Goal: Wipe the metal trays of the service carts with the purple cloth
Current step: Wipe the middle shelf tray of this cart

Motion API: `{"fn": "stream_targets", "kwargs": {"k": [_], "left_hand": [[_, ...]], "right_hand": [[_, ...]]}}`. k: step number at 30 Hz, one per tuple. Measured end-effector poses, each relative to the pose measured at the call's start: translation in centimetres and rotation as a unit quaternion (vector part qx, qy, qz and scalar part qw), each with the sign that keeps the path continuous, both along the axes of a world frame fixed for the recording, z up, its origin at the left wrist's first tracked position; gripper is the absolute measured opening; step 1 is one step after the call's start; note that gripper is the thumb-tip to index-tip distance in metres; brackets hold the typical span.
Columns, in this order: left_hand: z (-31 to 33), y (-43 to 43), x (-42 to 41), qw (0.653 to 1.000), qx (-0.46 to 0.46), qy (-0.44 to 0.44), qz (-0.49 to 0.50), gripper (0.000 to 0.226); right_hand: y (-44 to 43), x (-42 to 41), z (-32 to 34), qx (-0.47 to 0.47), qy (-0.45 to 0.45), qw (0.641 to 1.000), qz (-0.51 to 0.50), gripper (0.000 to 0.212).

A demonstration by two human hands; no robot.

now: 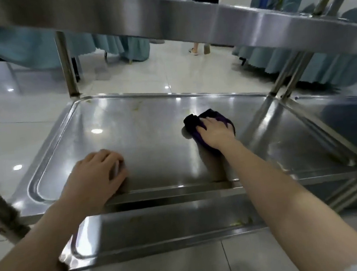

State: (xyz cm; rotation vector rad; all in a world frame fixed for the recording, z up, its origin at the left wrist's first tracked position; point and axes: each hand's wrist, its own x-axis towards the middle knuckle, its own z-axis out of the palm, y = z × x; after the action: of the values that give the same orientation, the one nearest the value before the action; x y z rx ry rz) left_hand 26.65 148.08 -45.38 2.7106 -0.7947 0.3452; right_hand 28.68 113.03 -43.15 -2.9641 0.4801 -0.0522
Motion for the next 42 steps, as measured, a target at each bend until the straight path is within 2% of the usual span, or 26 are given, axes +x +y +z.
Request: {"fn": "stream_targets", "kwargs": {"k": [2,5,9,13,16,18,20,23,28,32,36,38,40,42], "left_hand": [[0.6,0.0,-0.3,1.0,0.015,0.018,0.005,0.031],[1.5,-0.2,-0.9,0.999,0.03,0.041,0.016,0.055],[2.2,-0.8,-1.4,0.995,0.052,0.079,0.032,0.055],[2.9,-1.9,-1.8,0.991,0.054,0.107,0.058,0.049],[3.3,-5.3,-3.1,0.989,0.069,0.127,0.024,0.063],[3.0,-8.6,-3.8,0.988,0.07,0.139,-0.021,0.073],[2.6,-12.3,-3.9,0.987,0.079,0.132,-0.045,0.062],[2.2,-17.6,-3.6,0.99,0.064,0.109,-0.069,0.048],[1.9,-23.9,-3.5,0.985,0.04,0.106,-0.127,0.046],[1.0,-25.7,-4.5,0.988,0.071,0.072,-0.114,0.049],[0.5,-25.6,-5.1,0.99,0.066,0.089,-0.089,0.05],[0.6,-25.9,-5.2,0.989,0.074,0.085,-0.092,0.048],[0.9,-26.3,-5.1,0.99,0.077,0.083,-0.083,0.045],[1.3,-27.2,-5.2,0.992,0.062,0.085,-0.065,0.039]], "right_hand": [[0.0,-2.0,-1.0,0.012,-0.009,0.999,0.035,0.048],[-0.4,-9.6,-2.0,-0.004,-0.076,0.987,0.144,0.046],[-1.9,-16.8,-2.7,0.004,-0.116,0.981,0.157,0.045],[-5.1,-9.9,-2.0,-0.007,-0.07,0.986,0.152,0.045],[-7.7,-2.2,-0.4,0.031,-0.022,0.999,0.038,0.045],[-8.3,0.5,-0.3,0.025,-0.007,1.0,-0.001,0.047],[-8.5,-0.5,-0.6,0.038,0.008,0.998,0.04,0.051],[-9.7,-7.8,-1.7,0.044,-0.029,0.99,0.131,0.05],[-11.0,-20.2,-2.6,0.026,-0.071,0.995,0.059,0.059],[-13.5,-16.4,-1.6,0.025,-0.028,0.996,0.082,0.05],[-17.2,-7.4,0.0,0.049,0.001,0.999,0.001,0.05],[-17.8,-5.3,0.1,0.046,0.029,0.998,-0.008,0.053],[-17.9,-6.0,-0.1,0.053,0.036,0.998,0.026,0.052],[-18.1,-10.0,-0.7,0.049,0.015,0.996,0.075,0.049]]}}
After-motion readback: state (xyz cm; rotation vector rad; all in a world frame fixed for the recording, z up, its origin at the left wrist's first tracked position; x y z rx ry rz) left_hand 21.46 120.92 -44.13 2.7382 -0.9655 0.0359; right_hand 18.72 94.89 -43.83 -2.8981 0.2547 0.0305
